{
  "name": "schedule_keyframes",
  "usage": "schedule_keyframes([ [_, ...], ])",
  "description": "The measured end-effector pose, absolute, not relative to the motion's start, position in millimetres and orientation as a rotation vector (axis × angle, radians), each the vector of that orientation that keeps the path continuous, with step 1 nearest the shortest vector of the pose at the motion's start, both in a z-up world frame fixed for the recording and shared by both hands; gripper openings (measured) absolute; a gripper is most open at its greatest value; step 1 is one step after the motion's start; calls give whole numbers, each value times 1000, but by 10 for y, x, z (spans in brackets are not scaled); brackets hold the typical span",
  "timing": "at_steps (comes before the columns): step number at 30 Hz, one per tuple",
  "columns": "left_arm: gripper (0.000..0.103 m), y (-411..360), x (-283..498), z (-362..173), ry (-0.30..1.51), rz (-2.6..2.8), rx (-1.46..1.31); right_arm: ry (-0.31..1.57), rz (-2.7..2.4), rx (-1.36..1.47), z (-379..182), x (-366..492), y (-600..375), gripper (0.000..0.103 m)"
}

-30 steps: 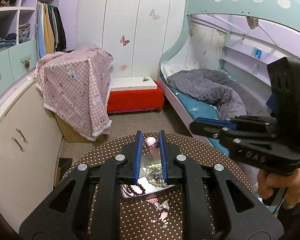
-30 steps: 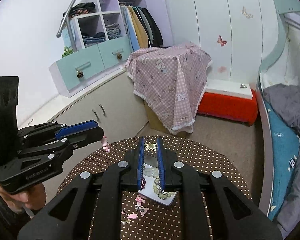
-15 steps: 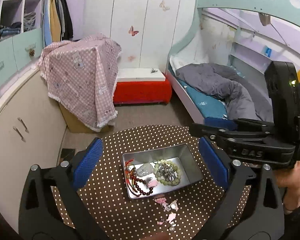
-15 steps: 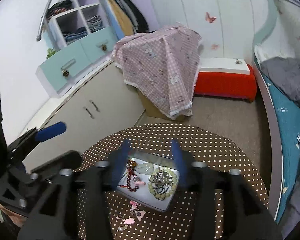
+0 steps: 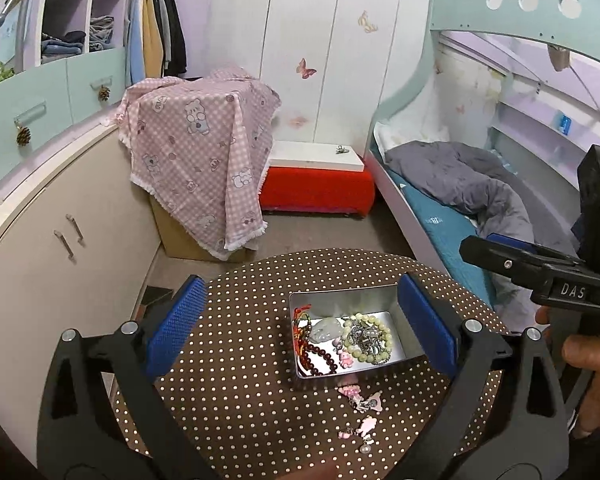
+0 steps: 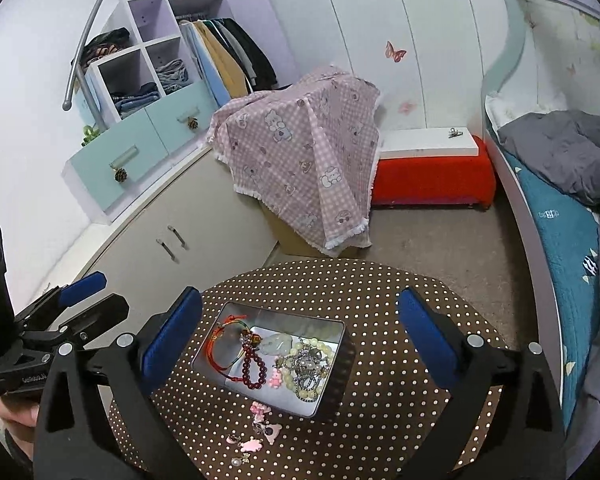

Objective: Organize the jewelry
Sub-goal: 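Lift both tools away from the box back toward the remaining charms, then grasp a white bunny charm with the left tool while the right tool grasps a silver charm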

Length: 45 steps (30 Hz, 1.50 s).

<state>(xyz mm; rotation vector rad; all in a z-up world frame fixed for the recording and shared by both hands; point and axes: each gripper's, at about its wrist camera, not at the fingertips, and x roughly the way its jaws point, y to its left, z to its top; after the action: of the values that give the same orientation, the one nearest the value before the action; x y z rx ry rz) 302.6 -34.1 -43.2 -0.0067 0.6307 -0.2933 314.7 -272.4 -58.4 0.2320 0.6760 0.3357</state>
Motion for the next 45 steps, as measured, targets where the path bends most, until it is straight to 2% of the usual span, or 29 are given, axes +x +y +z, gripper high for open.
schedule_keyframes([
  [19,95,-235,2541,-608,602,-298,13,640,309,174,-560,2543,-2662,95],
  [32,94,-233,2340,-1228,714,-341,106,819,269,133,-1400,2146,-2592,95],
  [41,94,-584,2531,-1639,822,-424,196,887,239,172,-1692,2040,-2733,95],
  [44,90,-724,2561,-1698,851,-466,220,895,233,177,-1731,2040,-2757,95],
  [45,86,-771,2574,-1722,862,-477,229,896,234,180,-1733,2046,-2764,95],
])
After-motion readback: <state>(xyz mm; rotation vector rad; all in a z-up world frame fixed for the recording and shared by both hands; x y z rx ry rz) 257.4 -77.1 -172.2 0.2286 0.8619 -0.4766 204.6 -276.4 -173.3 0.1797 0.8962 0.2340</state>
